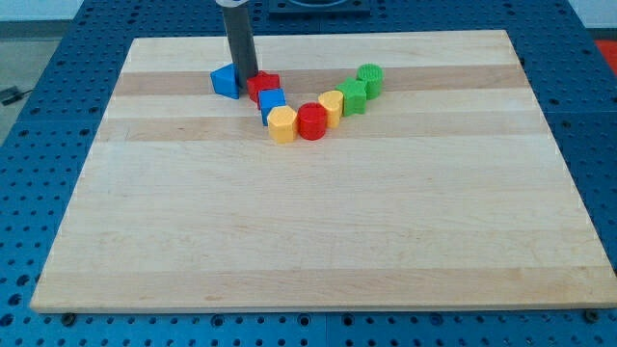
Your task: Place the blue triangle above the red star
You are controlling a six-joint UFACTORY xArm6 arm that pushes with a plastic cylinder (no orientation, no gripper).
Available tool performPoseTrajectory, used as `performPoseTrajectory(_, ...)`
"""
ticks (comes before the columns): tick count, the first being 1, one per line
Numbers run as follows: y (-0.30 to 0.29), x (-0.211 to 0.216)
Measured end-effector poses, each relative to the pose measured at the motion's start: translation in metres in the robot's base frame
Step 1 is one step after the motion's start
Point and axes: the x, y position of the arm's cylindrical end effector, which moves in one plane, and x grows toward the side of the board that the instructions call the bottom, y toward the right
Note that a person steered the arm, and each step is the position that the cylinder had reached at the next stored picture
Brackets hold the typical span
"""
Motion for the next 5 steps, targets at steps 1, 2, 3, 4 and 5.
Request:
performPoseTrajectory(1,0.003,-0.018)
performPoseTrajectory(2,0.007,-0.050)
performPoseTrajectory(3,-0.040,-0.062)
performPoseTrajectory(4,-0.120,-0.062)
performPoseTrajectory(5,-0.177,-0.048)
